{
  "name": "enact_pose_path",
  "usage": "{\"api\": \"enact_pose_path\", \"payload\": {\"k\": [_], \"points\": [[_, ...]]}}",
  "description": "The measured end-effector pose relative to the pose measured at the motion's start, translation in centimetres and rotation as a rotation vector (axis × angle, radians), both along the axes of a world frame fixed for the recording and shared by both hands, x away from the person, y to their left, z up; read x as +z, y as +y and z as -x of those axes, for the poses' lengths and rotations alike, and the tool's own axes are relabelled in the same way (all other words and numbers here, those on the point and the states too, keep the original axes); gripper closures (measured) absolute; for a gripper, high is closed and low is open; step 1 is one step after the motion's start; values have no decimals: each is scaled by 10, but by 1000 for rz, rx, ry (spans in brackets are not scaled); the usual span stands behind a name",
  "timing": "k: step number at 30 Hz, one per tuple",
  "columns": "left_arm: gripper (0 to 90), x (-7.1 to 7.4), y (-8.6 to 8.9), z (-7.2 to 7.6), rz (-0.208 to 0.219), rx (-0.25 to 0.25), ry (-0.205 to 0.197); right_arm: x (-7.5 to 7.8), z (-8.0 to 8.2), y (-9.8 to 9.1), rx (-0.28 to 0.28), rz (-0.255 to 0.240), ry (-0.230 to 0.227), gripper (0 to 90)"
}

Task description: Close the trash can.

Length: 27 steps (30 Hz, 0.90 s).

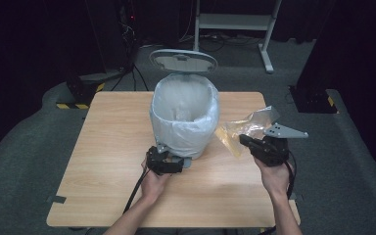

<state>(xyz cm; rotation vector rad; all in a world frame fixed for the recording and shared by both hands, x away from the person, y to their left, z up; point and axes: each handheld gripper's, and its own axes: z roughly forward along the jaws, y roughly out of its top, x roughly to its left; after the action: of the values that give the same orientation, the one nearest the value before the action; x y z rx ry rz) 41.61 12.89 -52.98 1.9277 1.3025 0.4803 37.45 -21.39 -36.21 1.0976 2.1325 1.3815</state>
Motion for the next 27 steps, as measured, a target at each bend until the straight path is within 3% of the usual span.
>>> {"api": "enact_pose_path", "payload": {"k": [27], "points": [[32, 0, 0, 0, 3, -2, 2, 30, -8, 3, 12, -29, -33, 892]]}}
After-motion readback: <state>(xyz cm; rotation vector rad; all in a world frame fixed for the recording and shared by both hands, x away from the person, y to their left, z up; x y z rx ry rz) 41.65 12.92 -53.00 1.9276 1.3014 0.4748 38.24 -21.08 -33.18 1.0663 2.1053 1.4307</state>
